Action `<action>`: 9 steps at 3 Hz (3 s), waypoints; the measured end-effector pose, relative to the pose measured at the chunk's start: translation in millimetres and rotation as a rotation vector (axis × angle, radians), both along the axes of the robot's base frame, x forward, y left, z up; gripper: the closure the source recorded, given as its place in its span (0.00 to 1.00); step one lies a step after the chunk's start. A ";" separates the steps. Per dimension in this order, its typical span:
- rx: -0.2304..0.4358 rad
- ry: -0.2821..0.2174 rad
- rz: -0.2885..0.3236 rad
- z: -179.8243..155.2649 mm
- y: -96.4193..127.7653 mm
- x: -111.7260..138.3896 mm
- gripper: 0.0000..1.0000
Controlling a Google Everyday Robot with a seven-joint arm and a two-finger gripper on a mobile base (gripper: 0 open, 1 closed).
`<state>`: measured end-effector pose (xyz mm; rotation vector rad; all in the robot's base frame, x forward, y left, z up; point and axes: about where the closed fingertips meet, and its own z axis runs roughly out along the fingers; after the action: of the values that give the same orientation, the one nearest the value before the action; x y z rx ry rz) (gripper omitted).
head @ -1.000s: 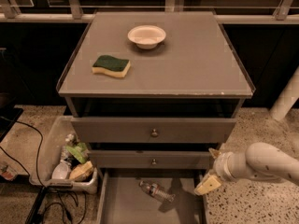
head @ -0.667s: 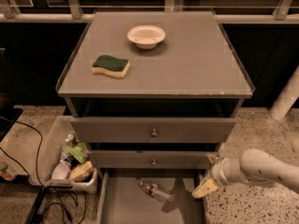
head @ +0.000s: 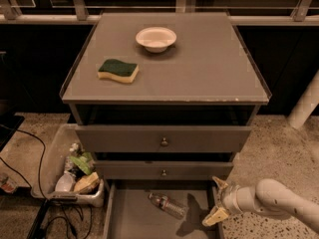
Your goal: Pick water bottle from bottom drawer and place on counter
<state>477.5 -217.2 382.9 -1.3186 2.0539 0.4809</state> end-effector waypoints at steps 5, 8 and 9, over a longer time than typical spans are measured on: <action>0.089 0.008 0.083 -103.6 52.5 -7.6 0.00; 0.055 -0.002 0.049 -191.7 91.9 9.5 0.00; 0.056 -0.010 0.043 -202.4 104.7 24.1 0.00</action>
Offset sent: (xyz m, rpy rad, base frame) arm -0.0110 0.0068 -0.0126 0.0556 -0.0374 0.0668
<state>501.7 -112.5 180.4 -1.3315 1.9928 0.5461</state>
